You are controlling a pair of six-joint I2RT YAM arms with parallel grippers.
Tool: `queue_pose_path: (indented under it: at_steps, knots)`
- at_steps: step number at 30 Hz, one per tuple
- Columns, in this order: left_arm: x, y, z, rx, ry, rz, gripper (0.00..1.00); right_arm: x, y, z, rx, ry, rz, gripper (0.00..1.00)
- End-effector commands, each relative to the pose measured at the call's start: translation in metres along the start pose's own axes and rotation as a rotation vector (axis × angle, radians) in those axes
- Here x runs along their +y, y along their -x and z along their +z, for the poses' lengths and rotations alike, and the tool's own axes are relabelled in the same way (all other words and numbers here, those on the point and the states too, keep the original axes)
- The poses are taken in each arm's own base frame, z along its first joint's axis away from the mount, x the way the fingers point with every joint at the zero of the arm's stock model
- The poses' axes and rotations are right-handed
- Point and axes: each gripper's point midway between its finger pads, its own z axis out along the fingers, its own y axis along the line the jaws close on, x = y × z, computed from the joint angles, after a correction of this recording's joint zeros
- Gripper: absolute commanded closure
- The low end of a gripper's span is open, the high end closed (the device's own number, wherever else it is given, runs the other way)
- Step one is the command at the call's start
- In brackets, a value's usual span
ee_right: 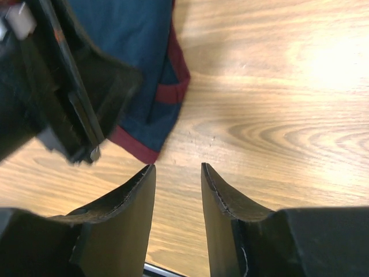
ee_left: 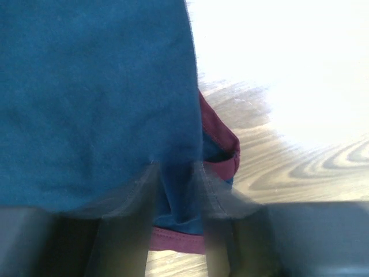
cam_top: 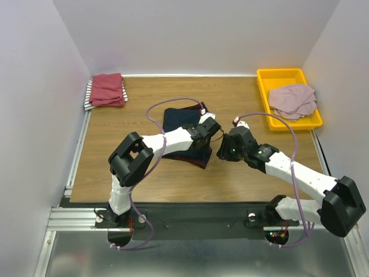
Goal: Fold and stack the tank tops
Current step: Fold the tank top
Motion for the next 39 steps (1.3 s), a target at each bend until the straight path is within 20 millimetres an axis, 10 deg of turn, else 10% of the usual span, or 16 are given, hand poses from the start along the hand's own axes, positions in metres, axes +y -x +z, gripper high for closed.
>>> queue_pose_path:
  at_steps: [1,6,23,39]
  knots:
    - [0.003,0.013,-0.003,-0.027,0.04,0.034,0.74,0.009,0.003,-0.001,-0.039,0.013,-0.084,0.57]
    - [0.005,0.016,-0.004,-0.027,0.039,0.052,1.0,0.012,0.004,-0.001,-0.06,0.02,-0.141,0.57]
    - [0.06,0.079,-0.054,-0.134,-0.114,-0.145,1.0,0.041,-0.034,0.037,-0.016,0.059,-0.425,0.57]
    - [0.101,0.05,-0.035,-0.062,-0.15,-0.226,1.0,0.054,-0.046,0.061,-0.049,0.001,-0.604,0.55]
